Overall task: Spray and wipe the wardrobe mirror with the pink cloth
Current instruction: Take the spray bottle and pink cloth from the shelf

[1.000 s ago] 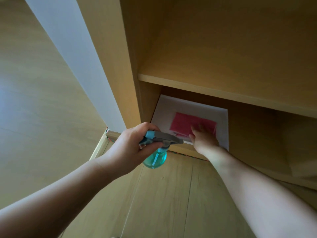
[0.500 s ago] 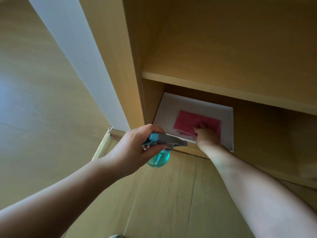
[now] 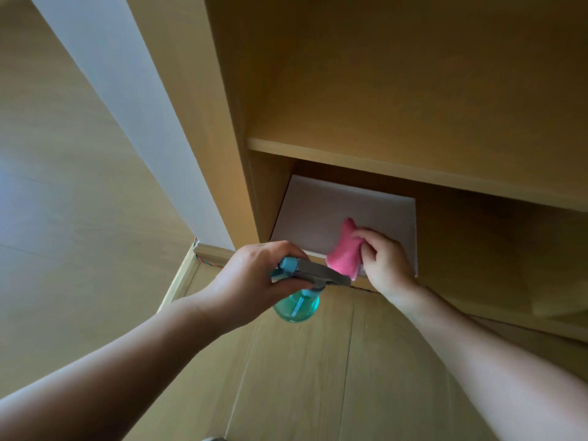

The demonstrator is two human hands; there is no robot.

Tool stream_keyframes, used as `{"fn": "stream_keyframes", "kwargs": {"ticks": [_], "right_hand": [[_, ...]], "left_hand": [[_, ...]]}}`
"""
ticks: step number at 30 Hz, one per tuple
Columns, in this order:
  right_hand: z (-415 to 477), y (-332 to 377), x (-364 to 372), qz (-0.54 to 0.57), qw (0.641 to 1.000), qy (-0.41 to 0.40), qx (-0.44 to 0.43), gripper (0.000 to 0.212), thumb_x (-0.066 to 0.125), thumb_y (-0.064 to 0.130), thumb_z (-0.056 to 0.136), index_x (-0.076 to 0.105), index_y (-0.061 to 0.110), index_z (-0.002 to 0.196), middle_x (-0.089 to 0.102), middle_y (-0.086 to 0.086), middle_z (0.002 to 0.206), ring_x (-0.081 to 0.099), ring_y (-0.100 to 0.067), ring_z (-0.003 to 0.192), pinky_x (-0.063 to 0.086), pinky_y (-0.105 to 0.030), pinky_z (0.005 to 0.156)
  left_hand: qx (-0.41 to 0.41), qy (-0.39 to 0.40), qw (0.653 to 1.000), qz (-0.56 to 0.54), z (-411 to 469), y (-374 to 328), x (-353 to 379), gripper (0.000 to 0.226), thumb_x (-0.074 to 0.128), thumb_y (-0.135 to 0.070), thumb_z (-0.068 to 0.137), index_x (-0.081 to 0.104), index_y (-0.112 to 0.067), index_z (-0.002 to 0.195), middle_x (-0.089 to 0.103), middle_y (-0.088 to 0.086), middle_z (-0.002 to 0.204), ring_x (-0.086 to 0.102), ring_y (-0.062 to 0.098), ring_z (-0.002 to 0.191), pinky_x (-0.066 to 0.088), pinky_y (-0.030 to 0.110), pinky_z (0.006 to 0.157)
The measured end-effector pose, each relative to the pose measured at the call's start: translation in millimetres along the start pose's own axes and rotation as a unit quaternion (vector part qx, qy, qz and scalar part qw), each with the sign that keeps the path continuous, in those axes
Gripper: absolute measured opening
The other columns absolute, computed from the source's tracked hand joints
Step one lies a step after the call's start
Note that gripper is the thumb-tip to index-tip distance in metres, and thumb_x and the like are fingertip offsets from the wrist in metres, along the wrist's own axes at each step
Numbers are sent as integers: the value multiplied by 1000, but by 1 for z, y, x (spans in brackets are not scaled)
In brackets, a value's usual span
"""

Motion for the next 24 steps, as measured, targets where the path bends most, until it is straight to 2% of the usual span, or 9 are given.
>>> {"fn": "stream_keyframes", "kwargs": {"ticks": [3, 5, 8, 12, 14, 18, 20, 22, 24], "right_hand": [[-27, 39, -17, 72, 996, -6, -58, 29, 50, -1, 92, 68, 15, 107, 67, 5, 106, 64, -12, 100, 42, -5, 82], [-44, 65, -26, 149, 983, 39, -94, 26, 49, 5, 93, 65, 21, 107, 68, 10, 105, 63, -4, 98, 46, -11, 84], [-61, 94, -46, 259, 954, 80, -125, 25, 52, 10, 93, 65, 26, 108, 68, 17, 91, 63, 2, 76, 48, -17, 67], [-72, 118, -75, 327, 930, 93, -143, 38, 56, 6, 94, 64, 43, 98, 68, 2, 92, 64, -14, 71, 50, -22, 55], [-69, 124, -89, 378, 913, 97, -121, 45, 55, -1, 93, 65, 43, 93, 69, -1, 90, 64, -24, 69, 52, -25, 50], [-57, 145, -121, 475, 864, 111, -124, 14, 74, 18, 82, 69, 29, 89, 69, 1, 94, 68, -16, 83, 56, -26, 69], [-54, 157, -140, 500, 849, 128, -113, 14, 77, 29, 73, 71, 28, 86, 70, 1, 89, 67, -13, 75, 55, -25, 61], [-52, 175, -163, 506, 845, 140, -107, 10, 75, 23, 75, 71, 27, 84, 71, 1, 84, 66, -12, 69, 53, -25, 56], [-49, 201, -191, 524, 830, 158, -105, 18, 66, 5, 83, 72, 21, 85, 72, -4, 85, 67, -15, 73, 55, -26, 63]], "left_hand": [[42, 24, 998, -37, 5, -17, 7, 28, 74, -28, 78, 65, -12, 99, 66, -7, 113, 62, 2, 102, 54, 25, 83], [69, 36, 995, -54, 8, -29, 9, 24, 71, -31, 79, 64, -14, 94, 58, -3, 129, 53, 5, 122, 51, 26, 93], [74, 46, 994, -66, 13, -43, 6, 22, 68, -38, 78, 61, -24, 95, 46, -3, 144, 34, 8, 139, 43, 35, 106], [78, 64, 988, -117, 18, -65, -6, 35, 69, -37, 80, 62, -18, 108, 48, -1, 143, 49, 12, 129, 52, 39, 96], [86, 73, 982, -153, 22, -81, -13, 31, 70, -31, 80, 59, -19, 107, 53, 2, 138, 58, 16, 120, 55, 41, 90], [142, 74, 968, -194, 31, -126, -33, 26, 69, -13, 81, 59, -11, 105, 61, 9, 127, 65, 18, 108, 56, 30, 83], [166, 53, 968, -179, 38, -146, -47, 28, 70, -10, 80, 60, -3, 106, 61, 12, 124, 65, 21, 107, 57, 35, 83], [168, 39, 971, -166, 46, -166, -64, 28, 70, -13, 81, 60, -4, 106, 60, 14, 122, 65, 26, 105, 58, 42, 79], [168, 30, 970, -174, 56, -192, -84, 24, 69, -17, 83, 57, -7, 102, 61, 13, 116, 66, 27, 99, 58, 40, 75]]}}
Point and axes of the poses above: each hand's wrist, its own z-axis towards the middle knuckle, its own x-axis out of the palm, y = z × x, the point moved 7 cm from there along z, towards the middle knuckle
